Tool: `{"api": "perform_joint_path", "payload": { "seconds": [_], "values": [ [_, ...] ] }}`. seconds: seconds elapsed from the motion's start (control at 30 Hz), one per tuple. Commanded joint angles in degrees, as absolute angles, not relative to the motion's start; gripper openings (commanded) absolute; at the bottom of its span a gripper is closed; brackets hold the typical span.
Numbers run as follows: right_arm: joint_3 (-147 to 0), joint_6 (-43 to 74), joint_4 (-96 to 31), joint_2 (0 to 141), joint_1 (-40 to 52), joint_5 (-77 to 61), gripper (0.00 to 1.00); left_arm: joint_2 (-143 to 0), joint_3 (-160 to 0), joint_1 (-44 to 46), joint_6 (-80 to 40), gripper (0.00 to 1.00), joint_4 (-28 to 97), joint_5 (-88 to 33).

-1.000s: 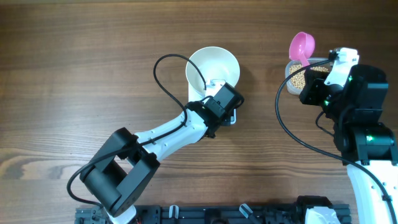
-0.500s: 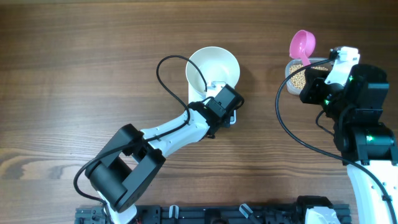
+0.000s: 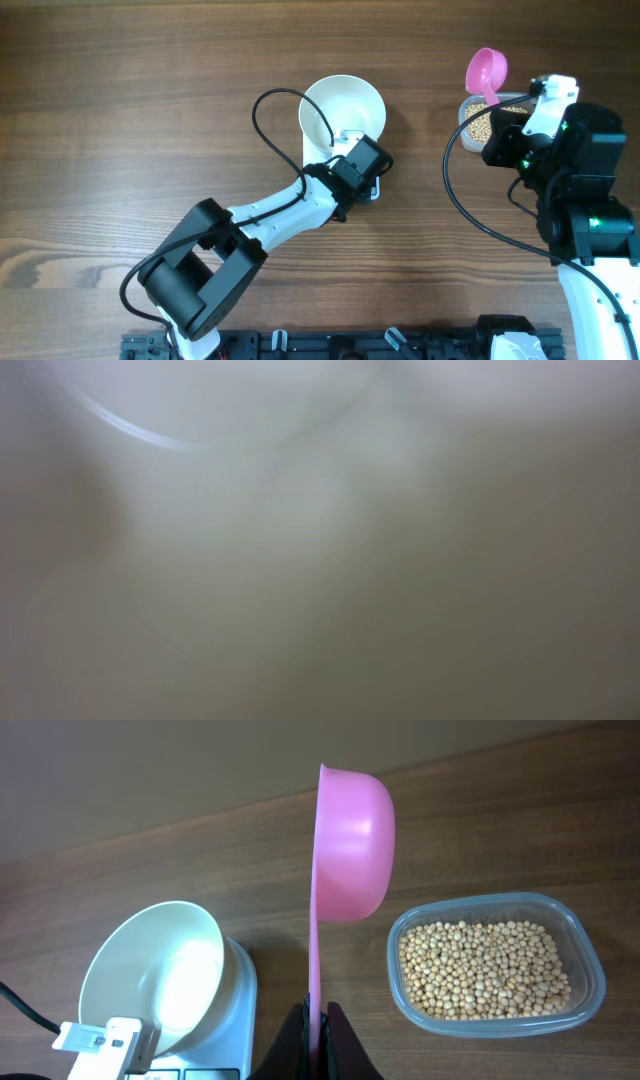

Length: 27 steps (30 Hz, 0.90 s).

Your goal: Scoop item into bowl and weigh 150g on scale

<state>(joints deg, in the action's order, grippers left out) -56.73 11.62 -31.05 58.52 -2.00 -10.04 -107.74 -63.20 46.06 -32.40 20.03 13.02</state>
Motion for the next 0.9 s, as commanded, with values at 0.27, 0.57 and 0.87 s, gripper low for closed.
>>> {"api": "perform_joint_path", "payload": {
  "seconds": [0.27, 0.57, 0.87],
  "values": [
    [-57.5, 10.7, -30.5, 58.7, -2.2, -10.6, 0.04, -111.0, -62.9, 45.9, -31.7, 0.04, 20.6, 12.9],
    [-57.5, 10.6, -30.4, 58.7, -2.2, -11.7, 0.04, -113.7, -62.9, 45.9, -31.7, 0.04, 20.8, 11.0],
    [-57.5, 10.6, -30.0, 58.7, -2.2, -11.7, 0.04, -114.1, -62.9, 45.9, -31.8, 0.04, 22.5, 11.0]
  ]
}}
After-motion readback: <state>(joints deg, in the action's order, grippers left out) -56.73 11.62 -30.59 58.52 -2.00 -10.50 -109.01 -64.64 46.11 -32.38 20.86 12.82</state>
